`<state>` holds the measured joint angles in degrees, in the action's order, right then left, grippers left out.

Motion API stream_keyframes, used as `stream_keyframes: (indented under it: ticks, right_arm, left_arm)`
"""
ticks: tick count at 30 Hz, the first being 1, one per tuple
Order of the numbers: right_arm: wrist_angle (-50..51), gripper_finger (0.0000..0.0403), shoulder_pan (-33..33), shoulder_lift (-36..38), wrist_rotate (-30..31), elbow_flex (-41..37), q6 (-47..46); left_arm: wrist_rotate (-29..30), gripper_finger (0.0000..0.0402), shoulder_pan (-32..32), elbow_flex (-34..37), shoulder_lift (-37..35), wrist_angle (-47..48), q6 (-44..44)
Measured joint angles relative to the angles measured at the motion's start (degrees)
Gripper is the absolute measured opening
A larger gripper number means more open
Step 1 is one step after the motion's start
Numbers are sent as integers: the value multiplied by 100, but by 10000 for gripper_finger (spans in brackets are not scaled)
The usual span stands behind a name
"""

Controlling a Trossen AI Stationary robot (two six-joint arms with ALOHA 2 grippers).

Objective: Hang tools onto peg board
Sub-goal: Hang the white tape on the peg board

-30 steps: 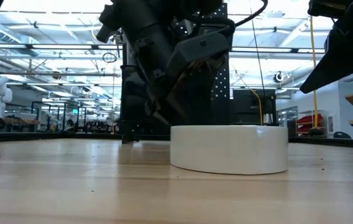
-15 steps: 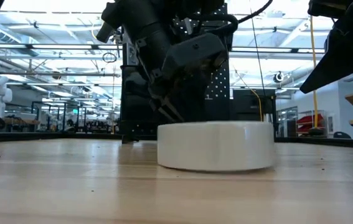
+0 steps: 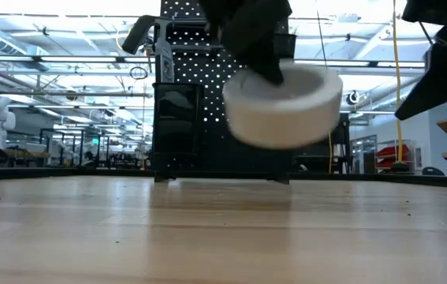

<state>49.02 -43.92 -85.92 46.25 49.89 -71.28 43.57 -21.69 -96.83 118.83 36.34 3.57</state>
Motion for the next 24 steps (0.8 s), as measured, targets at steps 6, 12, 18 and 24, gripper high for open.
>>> stream_keyframes:
  ticks: [6,12,18,24]
  right_arm:
    - [275,0,-127,80,29,0,-339]
    - [277,0,-131,80,35,0,-325]
    - [270,0,-131,80,48,0,-318]
    - [270,0,-131,80,47,0,-309]
  left_arm:
    - [1827,69,-113,-123,0,-441,-1661]
    - [3423,69,90,-123,217,-825,-3359]
    - [3274,69,385,-116,618,-915,-3470]
    - [3320,69,858,-110,957,-996,-3554]
